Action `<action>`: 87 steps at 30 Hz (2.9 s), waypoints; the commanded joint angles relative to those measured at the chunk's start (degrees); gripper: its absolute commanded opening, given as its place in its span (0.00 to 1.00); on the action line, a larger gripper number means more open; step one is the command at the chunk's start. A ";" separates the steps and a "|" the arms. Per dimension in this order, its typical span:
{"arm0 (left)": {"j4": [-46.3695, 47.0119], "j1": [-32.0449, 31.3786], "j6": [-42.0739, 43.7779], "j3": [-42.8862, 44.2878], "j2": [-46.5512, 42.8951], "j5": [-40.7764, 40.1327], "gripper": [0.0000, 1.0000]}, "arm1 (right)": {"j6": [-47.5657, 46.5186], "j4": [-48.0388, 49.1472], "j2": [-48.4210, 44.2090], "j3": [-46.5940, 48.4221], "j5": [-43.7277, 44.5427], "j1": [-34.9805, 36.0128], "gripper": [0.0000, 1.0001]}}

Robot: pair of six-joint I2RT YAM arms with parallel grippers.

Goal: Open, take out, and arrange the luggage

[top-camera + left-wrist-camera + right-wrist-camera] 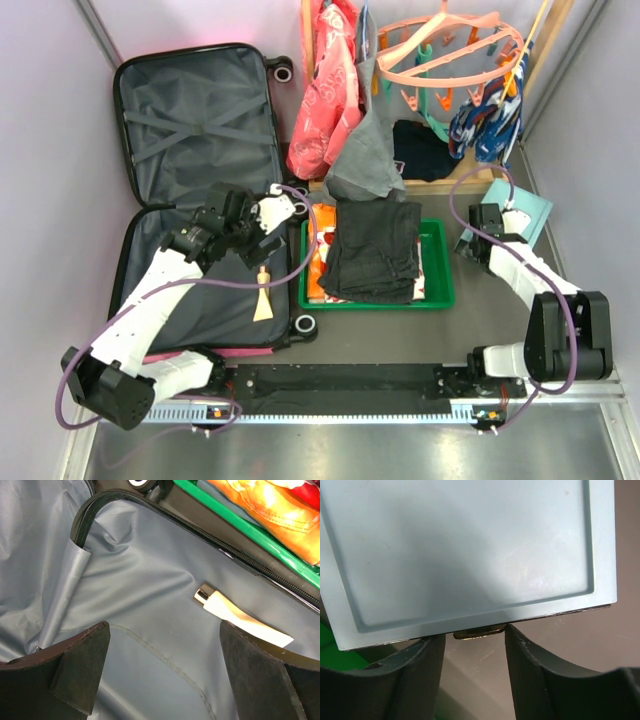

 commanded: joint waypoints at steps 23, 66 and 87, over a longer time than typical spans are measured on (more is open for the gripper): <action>-2.16 0.59 1.07 5.65 -2.54 3.12 0.94 | 7.85 -18.18 -15.79 -5.67 -10.23 -0.18 0.29; -1.55 7.18 -6.66 -5.86 5.28 2.15 0.88 | -8.23 -18.09 7.50 11.29 -3.82 2.46 0.00; 0.56 7.09 -9.91 -12.98 19.51 11.57 0.75 | -5.07 -25.92 -11.49 7.77 -8.48 7.65 0.01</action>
